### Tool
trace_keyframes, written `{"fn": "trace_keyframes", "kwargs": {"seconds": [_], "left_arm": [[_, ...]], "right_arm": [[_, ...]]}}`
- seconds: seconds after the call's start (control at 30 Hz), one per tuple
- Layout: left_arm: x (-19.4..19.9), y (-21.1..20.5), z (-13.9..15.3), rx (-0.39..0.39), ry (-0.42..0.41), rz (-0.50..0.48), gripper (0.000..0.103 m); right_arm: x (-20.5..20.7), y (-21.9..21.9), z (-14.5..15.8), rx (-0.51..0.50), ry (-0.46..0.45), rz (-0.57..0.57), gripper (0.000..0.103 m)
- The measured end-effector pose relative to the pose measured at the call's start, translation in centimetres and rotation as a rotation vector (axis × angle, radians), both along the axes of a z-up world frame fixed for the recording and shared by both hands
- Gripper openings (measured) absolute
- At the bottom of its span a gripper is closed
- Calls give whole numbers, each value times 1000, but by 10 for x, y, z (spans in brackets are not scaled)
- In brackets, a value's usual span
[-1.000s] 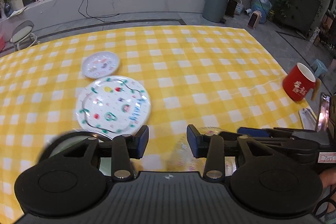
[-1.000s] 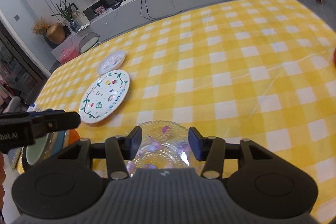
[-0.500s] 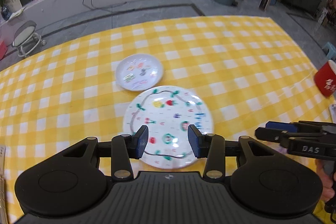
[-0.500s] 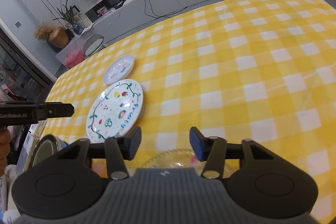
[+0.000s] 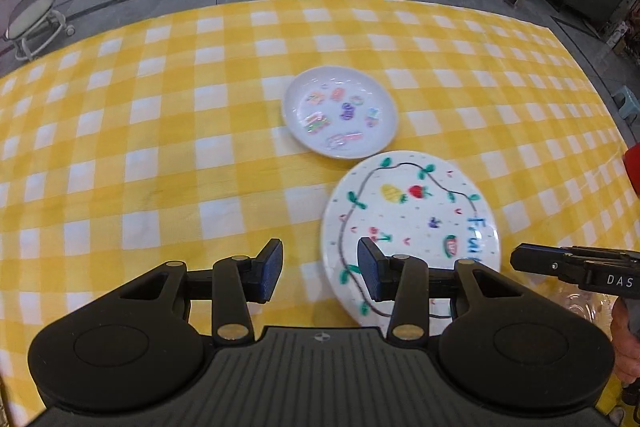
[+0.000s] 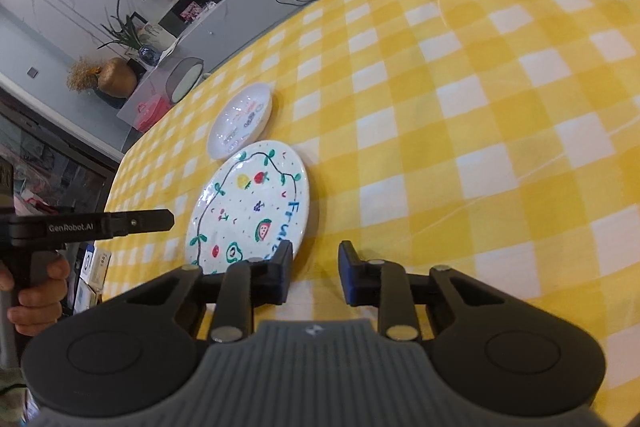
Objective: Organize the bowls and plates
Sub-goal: 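Reach both tools to the painted Fruity plate rim and close them, then carry the painted plate with both tools over the glass plate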
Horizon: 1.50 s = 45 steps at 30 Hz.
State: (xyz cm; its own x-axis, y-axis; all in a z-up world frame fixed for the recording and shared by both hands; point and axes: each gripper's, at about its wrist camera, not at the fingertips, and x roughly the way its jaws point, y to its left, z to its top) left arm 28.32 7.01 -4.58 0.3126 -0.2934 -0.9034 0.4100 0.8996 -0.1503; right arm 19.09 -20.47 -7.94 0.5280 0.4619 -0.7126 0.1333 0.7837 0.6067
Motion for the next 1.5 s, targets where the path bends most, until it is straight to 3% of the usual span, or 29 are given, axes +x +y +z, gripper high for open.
{"fn": "trace_keyframes", "kwargs": {"seconds": [0.17, 0.5, 0.8, 1.13, 1.3, 1.5], "left_arm": [[10, 12, -12, -75, 41, -4, 49], [14, 18, -26, -135, 89, -15, 45], [13, 20, -28, -179, 109, -3, 23], [12, 19, -31, -232, 118, 23, 22], [14, 25, -33, -263, 127, 80, 13], [16, 16, -29, -241, 128, 86, 12]], "right_arm": [[6, 2, -3, 29, 2, -8, 23], [12, 10, -8, 75, 16, -9, 14], [13, 8, -12, 94, 21, -36, 9], [9, 4, -15, 110, 23, -46, 9], [9, 1, -17, 142, 33, -71, 9], [8, -8, -20, 186, 57, -109, 4]]}}
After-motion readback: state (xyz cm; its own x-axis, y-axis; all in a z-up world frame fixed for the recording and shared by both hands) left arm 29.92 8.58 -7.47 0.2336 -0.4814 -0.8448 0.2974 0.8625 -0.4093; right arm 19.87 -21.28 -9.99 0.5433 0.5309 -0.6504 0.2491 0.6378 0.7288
